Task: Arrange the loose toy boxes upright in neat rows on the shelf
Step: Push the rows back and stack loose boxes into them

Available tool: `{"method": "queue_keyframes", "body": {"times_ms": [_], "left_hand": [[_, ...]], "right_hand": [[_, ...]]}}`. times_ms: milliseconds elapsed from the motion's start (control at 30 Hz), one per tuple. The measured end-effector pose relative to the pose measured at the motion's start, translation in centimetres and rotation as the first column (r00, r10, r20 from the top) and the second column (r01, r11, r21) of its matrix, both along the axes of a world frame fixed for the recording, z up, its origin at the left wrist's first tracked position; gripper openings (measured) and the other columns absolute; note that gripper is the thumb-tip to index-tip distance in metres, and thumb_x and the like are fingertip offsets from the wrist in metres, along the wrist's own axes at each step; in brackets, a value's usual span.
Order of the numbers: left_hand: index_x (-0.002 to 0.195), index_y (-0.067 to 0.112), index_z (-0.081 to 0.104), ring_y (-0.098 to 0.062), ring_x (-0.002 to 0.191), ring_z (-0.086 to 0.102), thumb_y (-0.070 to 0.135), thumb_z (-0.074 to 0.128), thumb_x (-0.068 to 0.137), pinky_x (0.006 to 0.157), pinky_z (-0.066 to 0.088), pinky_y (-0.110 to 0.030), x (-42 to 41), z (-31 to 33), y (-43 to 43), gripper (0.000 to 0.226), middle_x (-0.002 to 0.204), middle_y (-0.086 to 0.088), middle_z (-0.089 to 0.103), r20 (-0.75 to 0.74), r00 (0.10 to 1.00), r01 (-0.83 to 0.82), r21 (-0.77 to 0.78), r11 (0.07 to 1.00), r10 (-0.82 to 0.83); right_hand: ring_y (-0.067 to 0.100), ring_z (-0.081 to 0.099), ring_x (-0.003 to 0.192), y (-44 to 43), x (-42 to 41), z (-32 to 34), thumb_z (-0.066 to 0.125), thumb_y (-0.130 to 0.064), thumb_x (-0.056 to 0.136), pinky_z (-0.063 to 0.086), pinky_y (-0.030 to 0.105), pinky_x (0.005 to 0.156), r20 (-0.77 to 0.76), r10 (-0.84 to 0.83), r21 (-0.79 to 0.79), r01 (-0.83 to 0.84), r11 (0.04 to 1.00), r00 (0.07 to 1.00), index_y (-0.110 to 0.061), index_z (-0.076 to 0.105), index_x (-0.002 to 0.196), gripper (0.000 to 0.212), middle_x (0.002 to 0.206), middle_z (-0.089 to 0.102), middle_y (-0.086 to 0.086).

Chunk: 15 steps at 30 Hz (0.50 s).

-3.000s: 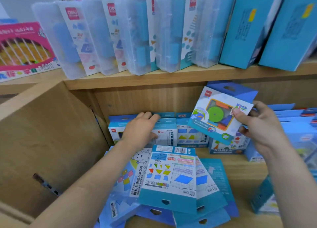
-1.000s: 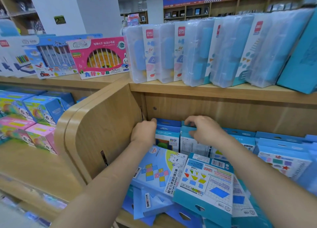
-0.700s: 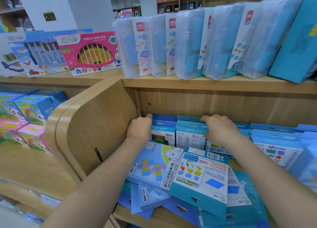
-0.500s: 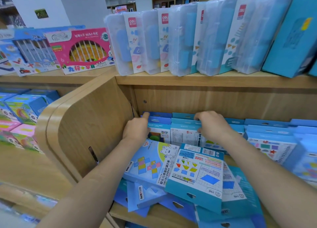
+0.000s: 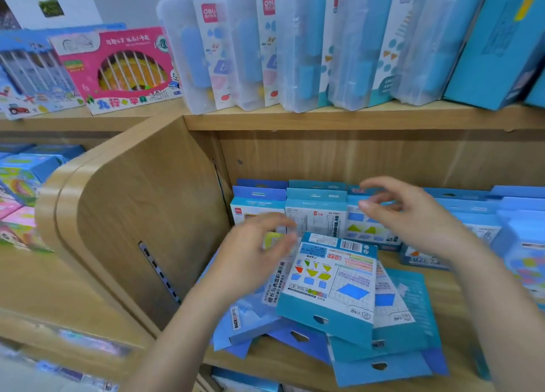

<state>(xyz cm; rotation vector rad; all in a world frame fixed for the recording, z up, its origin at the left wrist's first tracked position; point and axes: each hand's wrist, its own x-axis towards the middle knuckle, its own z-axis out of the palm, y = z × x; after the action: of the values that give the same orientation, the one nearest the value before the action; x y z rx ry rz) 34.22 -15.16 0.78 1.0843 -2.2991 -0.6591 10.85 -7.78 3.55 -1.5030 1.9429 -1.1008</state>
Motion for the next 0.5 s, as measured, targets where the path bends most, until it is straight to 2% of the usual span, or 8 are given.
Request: {"method": "queue_keyframes", "body": {"times_ms": [67,167,233,300,367,500], "left_hand": [[0.122,0.036,0.058,0.015,0.120,0.033,0.059,0.049,0.086,0.102,0.026,-0.007,0.0,-1.1,2.6,0.044,0.129,0.027,0.046,0.050,0.984,0.174,0.002,0.985,-0.174],[0.131,0.049,0.044,0.010,0.134,0.018,0.077,0.047,0.073,0.108,0.016,-0.010,-0.1,-3.5,4.3,0.064,0.144,0.031,0.028,0.148,0.955,0.262,-0.020,0.965,-0.256],[0.132,0.052,0.040,0.007,0.137,0.013,0.080,0.043,0.067,0.109,0.011,-0.009,-0.1,-4.9,4.8,0.071,0.145,0.032,0.022,0.197,0.947,0.271,-0.058,0.961,-0.256],[0.132,0.050,0.043,0.005,0.138,0.015,0.082,0.042,0.068,0.110,0.013,-0.012,-0.1,-5.9,5.0,0.071,0.146,0.030,0.025,0.177,0.953,0.265,-0.090,0.960,-0.246],[0.132,0.047,0.046,0.002,0.139,0.019,0.083,0.039,0.071,0.112,0.021,-0.021,0.0,-6.5,5.1,0.071,0.146,0.026,0.030,0.149,0.959,0.258,-0.109,0.960,-0.241],[0.136,0.050,0.038,0.003,0.140,0.014,0.087,0.037,0.066,0.112,0.022,-0.022,0.5,-6.8,5.3,0.079,0.147,0.030,0.022,0.205,0.948,0.268,-0.112,0.957,-0.242]], "right_hand": [[-0.001,0.063,0.085,3.1,0.3,-0.9,0.058,-0.044,0.081,0.048,0.024,0.080,0.115,0.032,0.027,-0.035,0.999,0.993,-0.036,0.057,0.112,0.032,0.098,0.064,-0.008],[-0.009,0.058,0.096,6.4,1.0,-3.3,0.053,-0.060,0.067,0.047,0.020,0.088,0.157,0.061,0.093,-0.076,0.993,0.986,-0.046,0.052,0.114,0.049,0.108,0.062,-0.014],[-0.014,0.053,0.103,7.5,1.7,-4.8,0.050,-0.064,0.064,0.044,0.019,0.091,0.158,0.067,0.114,-0.085,0.990,0.985,-0.053,0.046,0.113,0.050,0.112,0.059,-0.022],[-0.016,0.046,0.111,8.0,2.2,-5.7,0.051,-0.065,0.065,0.040,0.018,0.094,0.132,0.068,0.105,-0.082,0.991,0.989,-0.055,0.042,0.118,0.055,0.114,0.054,-0.032],[-0.016,0.044,0.113,8.1,2.3,-6.1,0.052,-0.065,0.065,0.038,0.016,0.094,0.091,0.049,0.096,-0.058,0.994,0.995,-0.051,0.041,0.124,0.062,0.113,0.051,-0.037],[-0.010,0.048,0.112,7.9,3.0,-6.6,0.050,-0.070,0.065,0.044,0.023,0.096,0.004,0.044,0.092,-0.044,0.995,0.999,-0.041,0.048,0.128,0.070,0.123,0.055,-0.026]]}}
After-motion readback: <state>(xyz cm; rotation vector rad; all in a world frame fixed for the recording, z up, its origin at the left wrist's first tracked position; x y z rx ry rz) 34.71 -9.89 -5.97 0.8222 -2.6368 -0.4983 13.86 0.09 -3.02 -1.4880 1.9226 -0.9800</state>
